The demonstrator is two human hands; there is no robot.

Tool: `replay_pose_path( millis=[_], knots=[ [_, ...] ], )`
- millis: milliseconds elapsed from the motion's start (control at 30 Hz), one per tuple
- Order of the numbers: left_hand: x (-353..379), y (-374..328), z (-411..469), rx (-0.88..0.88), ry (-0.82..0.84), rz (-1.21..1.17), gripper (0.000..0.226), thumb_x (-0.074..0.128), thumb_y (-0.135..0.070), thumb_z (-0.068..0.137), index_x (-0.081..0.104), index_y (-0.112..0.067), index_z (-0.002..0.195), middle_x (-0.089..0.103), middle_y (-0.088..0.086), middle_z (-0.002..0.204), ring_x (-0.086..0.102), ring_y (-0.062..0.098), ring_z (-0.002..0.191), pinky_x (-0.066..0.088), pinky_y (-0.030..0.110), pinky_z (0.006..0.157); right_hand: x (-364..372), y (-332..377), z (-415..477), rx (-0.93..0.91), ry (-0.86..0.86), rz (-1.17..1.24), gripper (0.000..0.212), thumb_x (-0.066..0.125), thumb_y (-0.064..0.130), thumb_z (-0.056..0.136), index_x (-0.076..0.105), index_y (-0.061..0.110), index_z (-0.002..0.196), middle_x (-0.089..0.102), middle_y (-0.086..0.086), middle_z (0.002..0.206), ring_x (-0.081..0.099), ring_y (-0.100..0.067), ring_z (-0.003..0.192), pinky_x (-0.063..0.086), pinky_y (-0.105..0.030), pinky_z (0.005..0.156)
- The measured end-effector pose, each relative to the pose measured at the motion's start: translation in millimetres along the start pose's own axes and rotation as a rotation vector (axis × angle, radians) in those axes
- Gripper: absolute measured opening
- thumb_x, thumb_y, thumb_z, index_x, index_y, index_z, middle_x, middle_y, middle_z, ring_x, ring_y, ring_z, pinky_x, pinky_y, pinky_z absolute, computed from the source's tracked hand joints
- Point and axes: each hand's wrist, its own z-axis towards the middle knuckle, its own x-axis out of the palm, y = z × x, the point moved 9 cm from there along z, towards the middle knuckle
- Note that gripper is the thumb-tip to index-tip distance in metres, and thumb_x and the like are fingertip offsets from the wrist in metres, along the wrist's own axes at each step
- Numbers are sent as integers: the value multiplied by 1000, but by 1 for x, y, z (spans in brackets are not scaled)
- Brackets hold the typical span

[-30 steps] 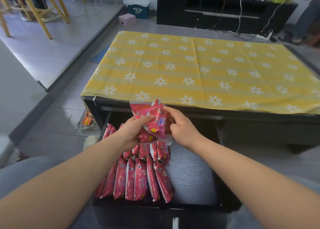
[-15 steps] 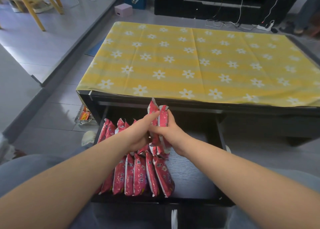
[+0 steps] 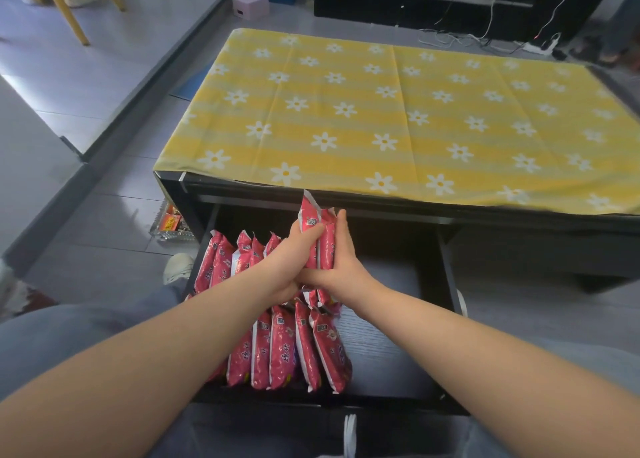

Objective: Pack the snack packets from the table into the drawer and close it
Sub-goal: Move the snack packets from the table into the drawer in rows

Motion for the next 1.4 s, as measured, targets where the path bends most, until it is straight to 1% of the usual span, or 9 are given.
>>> replay_pose_path(
  millis=[167,367,500,600,800,967,1134,1201,1401],
  knots=[
    [4,11,0,11,-6,27,44,50,-37,109,42,-32,152,67,5,136,65,27,127,51,48,107,-7,-3,4,-64,-66,6,117,94,12,72,22,37,160,47,-9,150,55,-24,139,52,-42,110],
    [2,19,6,11,12,129,50,49,-40,109,34,-36,156,62,2,140,60,25,132,45,56,116,-3,-8,0,-61,10,-214,128,86,35,71,-4,55,160,-2,4,171,25,-12,149,29,-21,111],
    [2,20,7,-21,-2,118,41,42,-43,111,41,-36,151,65,7,138,63,33,129,47,63,112,-11,-1,3,-56,75,-100,118,86,10,80,11,40,166,47,-12,151,59,-25,133,58,-41,102],
    [-3,25,13,-70,-24,59,40,39,-44,111,48,-28,147,68,15,135,67,40,123,50,65,108,-18,-8,3,22,89,72,95,76,6,92,22,31,165,64,7,132,72,-11,111,61,-31,93],
    [-22,30,26,-114,-97,-73,51,39,-46,110,52,-17,150,69,16,135,67,36,124,50,58,111,-46,-33,7,167,-53,63,68,45,1,104,28,26,164,49,-10,156,50,-28,141,38,-47,121],
    [-29,29,32,-132,-114,-65,52,42,-52,107,57,-19,145,74,12,126,71,31,117,55,49,102,-64,-70,15,220,-141,-4,59,40,11,110,25,24,165,44,-20,161,44,-37,147,39,-38,114],
    [-31,25,37,-114,-110,-48,52,40,-51,108,49,-24,152,69,11,135,67,32,125,50,55,111,-62,-96,29,282,-130,-165,68,49,29,109,15,31,167,44,-17,159,50,-41,141,45,-47,115],
    [-29,24,37,-105,-106,-41,51,39,-50,109,49,-25,152,69,11,136,67,33,125,50,56,111,-48,-108,25,318,-26,-340,87,63,27,99,9,36,167,32,-12,164,49,-36,139,53,-36,106],
    [-34,24,45,-97,-104,-27,49,39,-49,109,48,-26,152,70,11,134,69,33,122,52,57,108,-35,-115,34,297,11,-437,103,77,41,81,15,45,163,24,-7,159,50,-32,137,47,-48,114]
  ],
)
